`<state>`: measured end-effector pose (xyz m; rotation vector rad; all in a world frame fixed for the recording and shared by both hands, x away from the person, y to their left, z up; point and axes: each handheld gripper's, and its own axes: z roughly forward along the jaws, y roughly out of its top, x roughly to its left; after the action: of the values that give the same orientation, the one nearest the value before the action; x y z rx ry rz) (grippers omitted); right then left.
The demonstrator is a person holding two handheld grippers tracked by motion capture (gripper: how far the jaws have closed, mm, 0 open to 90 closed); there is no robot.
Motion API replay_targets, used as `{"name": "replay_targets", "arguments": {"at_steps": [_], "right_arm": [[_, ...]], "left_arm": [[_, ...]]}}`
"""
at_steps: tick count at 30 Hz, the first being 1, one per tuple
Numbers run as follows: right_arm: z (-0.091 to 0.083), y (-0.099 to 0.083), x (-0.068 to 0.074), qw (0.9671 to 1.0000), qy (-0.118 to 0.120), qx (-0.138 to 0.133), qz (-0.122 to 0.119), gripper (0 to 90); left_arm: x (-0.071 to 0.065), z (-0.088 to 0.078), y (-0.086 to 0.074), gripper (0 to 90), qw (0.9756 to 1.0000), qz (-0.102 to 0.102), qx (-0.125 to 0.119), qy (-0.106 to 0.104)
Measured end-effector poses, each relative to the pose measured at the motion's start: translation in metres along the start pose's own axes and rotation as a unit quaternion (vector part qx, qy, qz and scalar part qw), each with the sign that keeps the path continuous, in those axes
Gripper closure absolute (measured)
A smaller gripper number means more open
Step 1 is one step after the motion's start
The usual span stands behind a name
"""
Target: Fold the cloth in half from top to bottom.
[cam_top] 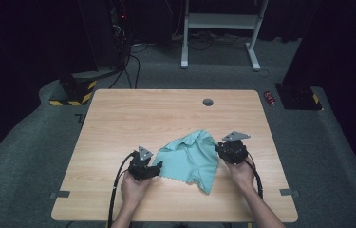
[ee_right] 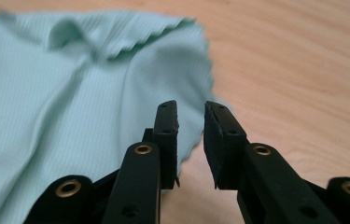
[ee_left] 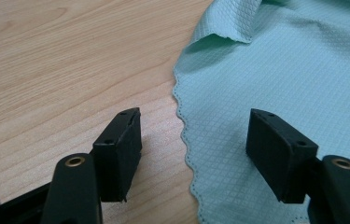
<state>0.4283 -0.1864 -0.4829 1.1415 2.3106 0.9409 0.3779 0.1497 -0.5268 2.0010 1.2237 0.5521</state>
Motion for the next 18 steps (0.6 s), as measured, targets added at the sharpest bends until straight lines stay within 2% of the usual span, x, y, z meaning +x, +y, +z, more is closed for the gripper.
{"name": "replay_targets", "arguments": {"at_steps": [3,6,10,12,13,14,16,18], "right_arm": [[0.003,-0.005,0.002,0.9999,0.001,0.014,-0.003,74.6],[0.018,-0.006,-0.001,0.9995,0.002,0.028,0.016,69.8],[0.032,-0.004,0.002,0.999,-0.002,0.042,0.014,69.2],[0.034,-0.004,0.003,0.9988,-0.006,0.047,0.012,71.9],[0.035,-0.004,0.003,0.999,-0.003,0.044,0.01,76.9],[0.036,-0.002,0.004,0.9989,-0.005,0.046,-0.003,88.3],[0.038,0.0,0.004,0.9984,-0.012,0.053,-0.017,89.9],[0.039,0.002,0.001,0.9979,-0.02,0.058,-0.02,90.0]], "left_arm": [[0.0,0.0,0.0,35.8,1.0,0.0,0.0,0.0],[0.0,0.0,0.0,35.9,1.0,-0.001,0.0,0.0],[0.0,0.0,0.0,35.9,1.0,0.0,0.0,0.0],[0.0,0.0,0.0,35.8,1.0,0.0,0.0,0.0],[0.0,0.0,0.0,35.8,1.0,0.0,0.0,0.0],[0.0,0.0,0.0,35.8,1.0,0.0,0.0,0.0],[0.0,0.0,0.0,35.7,1.0,0.0,0.0,0.0],[0.0,0.0,0.0,35.7,1.0,0.0,0.0,0.0]]}}
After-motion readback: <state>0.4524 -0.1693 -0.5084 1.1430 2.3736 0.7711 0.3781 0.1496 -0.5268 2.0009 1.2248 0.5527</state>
